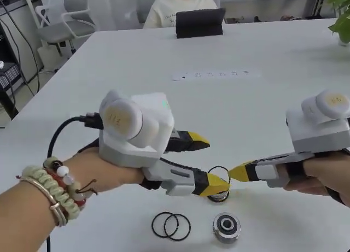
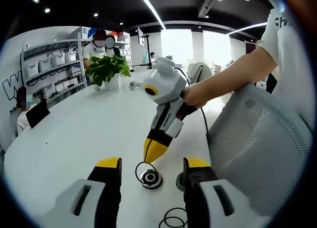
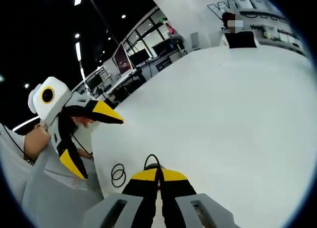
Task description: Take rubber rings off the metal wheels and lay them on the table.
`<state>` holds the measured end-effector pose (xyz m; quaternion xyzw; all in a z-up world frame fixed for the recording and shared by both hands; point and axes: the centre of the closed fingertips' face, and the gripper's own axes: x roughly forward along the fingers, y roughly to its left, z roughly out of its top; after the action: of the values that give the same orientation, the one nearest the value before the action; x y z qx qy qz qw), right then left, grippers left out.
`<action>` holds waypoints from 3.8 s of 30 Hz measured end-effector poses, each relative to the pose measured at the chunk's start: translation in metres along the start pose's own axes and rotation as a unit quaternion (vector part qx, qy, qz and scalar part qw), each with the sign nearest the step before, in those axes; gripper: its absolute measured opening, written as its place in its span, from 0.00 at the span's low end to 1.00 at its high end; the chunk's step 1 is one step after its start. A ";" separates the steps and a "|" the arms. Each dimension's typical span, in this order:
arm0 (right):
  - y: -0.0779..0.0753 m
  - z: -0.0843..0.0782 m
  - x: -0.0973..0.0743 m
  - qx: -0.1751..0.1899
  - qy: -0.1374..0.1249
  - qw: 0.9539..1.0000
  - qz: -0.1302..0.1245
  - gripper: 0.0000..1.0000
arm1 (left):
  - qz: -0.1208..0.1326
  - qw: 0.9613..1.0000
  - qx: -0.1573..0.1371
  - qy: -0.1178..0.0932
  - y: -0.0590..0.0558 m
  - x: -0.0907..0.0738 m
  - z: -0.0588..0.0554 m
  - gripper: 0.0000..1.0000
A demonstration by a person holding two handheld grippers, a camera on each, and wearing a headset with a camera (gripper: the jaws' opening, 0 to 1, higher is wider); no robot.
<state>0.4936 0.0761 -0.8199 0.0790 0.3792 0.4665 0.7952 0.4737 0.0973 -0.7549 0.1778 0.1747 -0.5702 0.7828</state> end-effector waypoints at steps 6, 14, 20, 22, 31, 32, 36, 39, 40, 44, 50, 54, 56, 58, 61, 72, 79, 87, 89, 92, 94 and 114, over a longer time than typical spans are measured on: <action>0.003 0.007 -0.003 0.003 -0.014 1.000 0.005 0.00 | 0.009 1.000 -0.008 -0.009 0.004 -0.028 0.005 0.52; 0.007 0.011 -0.004 -0.001 -0.021 1.000 0.013 0.00 | 0.026 0.999 -0.019 -0.028 0.006 -0.066 0.005 0.63; 0.015 0.016 -0.003 -0.007 -0.026 0.999 0.022 0.00 | 0.050 0.997 -0.034 -0.047 0.010 -0.090 0.004 0.66; 0.018 0.016 -0.003 -0.010 -0.025 0.999 0.026 0.00 | 0.060 0.996 -0.036 -0.049 0.010 -0.098 0.002 0.66; 0.033 0.022 -0.001 -0.023 -0.028 0.998 0.044 0.00 | 0.093 0.994 -0.044 -0.037 0.006 -0.122 -0.017 0.72; 0.036 0.023 0.000 -0.025 -0.028 0.998 0.046 0.00 | 0.097 0.994 -0.046 -0.035 0.006 -0.125 -0.020 0.72; 0.044 0.024 0.001 -0.034 -0.027 0.998 0.055 0.00 | 0.110 0.992 -0.056 -0.036 0.003 -0.136 -0.027 0.74; 0.049 0.025 0.002 -0.040 -0.025 0.997 0.061 0.00 | 0.120 0.990 -0.065 -0.033 0.002 -0.142 -0.034 0.74; 0.051 0.025 0.003 -0.041 -0.025 0.997 0.062 0.00 | 0.121 0.990 -0.066 -0.033 0.001 -0.143 -0.036 0.73; 0.059 0.025 0.005 -0.051 -0.021 0.996 0.069 0.00 | 0.133 0.988 -0.072 -0.031 -0.001 -0.150 -0.043 0.74; 0.071 0.024 0.008 -0.062 -0.015 0.995 0.081 0.00 | 0.145 0.985 -0.092 -0.030 -0.005 -0.155 -0.054 0.75; 0.077 0.018 0.012 -0.072 -0.002 0.994 0.088 0.00 | 0.147 0.983 -0.103 -0.028 -0.012 -0.151 -0.062 0.78; 0.080 0.016 0.014 -0.076 0.004 0.993 0.090 0.00 | 0.145 0.983 -0.107 -0.023 -0.016 -0.148 -0.067 0.80; 0.084 0.013 0.016 -0.082 0.009 0.992 0.095 0.00 | 0.143 0.984 -0.108 -0.019 -0.019 -0.145 -0.070 0.82; 0.088 0.009 0.019 -0.085 0.017 0.991 0.101 0.00 | 0.140 0.983 -0.118 -0.022 -0.020 -0.143 -0.072 0.83; 0.096 -0.014 0.031 -0.105 0.061 0.986 0.114 0.00 | 0.133 0.982 -0.134 -0.017 -0.026 -0.135 -0.081 0.85; 0.095 -0.026 0.038 -0.101 0.081 0.985 0.116 0.00 | 0.132 0.981 -0.143 -0.017 -0.028 -0.134 -0.085 0.84; 0.088 -0.040 0.045 -0.108 0.106 0.983 0.103 0.00 | 0.130 0.981 -0.145 -0.012 -0.031 -0.132 -0.087 0.82; 0.086 -0.042 0.046 -0.108 0.110 0.983 0.101 0.00 | 0.130 0.981 -0.145 -0.010 -0.032 -0.132 -0.088 0.82; 0.084 -0.043 0.047 -0.106 0.112 0.983 0.099 0.00 | 0.131 0.981 -0.144 -0.009 -0.032 -0.132 -0.088 0.82; 0.084 -0.043 0.048 -0.104 0.111 0.983 0.099 0.00 | 0.133 0.981 -0.144 -0.010 -0.031 -0.132 -0.088 0.82; 0.075 -0.047 0.054 -0.103 0.116 0.984 0.085 0.00 | 0.140 0.979 -0.148 -0.004 -0.031 -0.133 -0.091 0.82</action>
<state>0.4255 0.1500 -0.8450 -0.0265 0.4110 0.5748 0.7071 0.3994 0.2422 -0.7732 0.0804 0.2276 -0.4238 0.8730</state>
